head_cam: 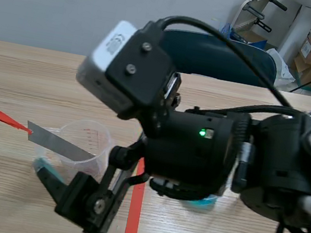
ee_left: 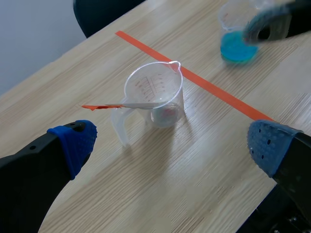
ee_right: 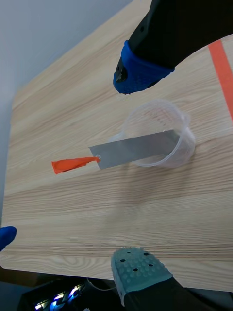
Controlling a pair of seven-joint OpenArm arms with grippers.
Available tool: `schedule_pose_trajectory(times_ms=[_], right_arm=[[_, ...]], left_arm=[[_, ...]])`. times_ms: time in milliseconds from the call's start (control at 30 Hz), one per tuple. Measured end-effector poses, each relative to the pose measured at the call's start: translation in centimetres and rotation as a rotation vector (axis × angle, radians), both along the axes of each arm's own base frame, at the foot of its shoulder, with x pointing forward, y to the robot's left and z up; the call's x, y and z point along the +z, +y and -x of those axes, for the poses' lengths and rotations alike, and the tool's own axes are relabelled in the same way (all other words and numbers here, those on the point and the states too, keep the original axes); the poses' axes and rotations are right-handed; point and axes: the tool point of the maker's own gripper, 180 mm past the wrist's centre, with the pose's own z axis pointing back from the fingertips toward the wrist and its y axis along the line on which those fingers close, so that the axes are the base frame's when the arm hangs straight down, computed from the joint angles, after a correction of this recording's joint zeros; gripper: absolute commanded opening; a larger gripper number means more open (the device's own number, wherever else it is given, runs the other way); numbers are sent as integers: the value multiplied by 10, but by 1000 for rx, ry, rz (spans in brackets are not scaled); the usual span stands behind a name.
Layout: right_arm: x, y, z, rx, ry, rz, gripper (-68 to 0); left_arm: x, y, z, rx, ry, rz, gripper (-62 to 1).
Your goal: Do the redox reaction experiment
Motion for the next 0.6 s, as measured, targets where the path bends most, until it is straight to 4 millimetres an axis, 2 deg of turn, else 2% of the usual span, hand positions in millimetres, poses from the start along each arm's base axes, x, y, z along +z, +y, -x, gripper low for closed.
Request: schedule_pose_trajectory(times_ms=[367,600], right_arm=[[-19,53,-12,9,48,-14,4],[-36,80,-22,2,70,16,4]], left_arm=[[-10,-2,9,-22,79,34,14],[10,-4,21,-25,25,181,14]])
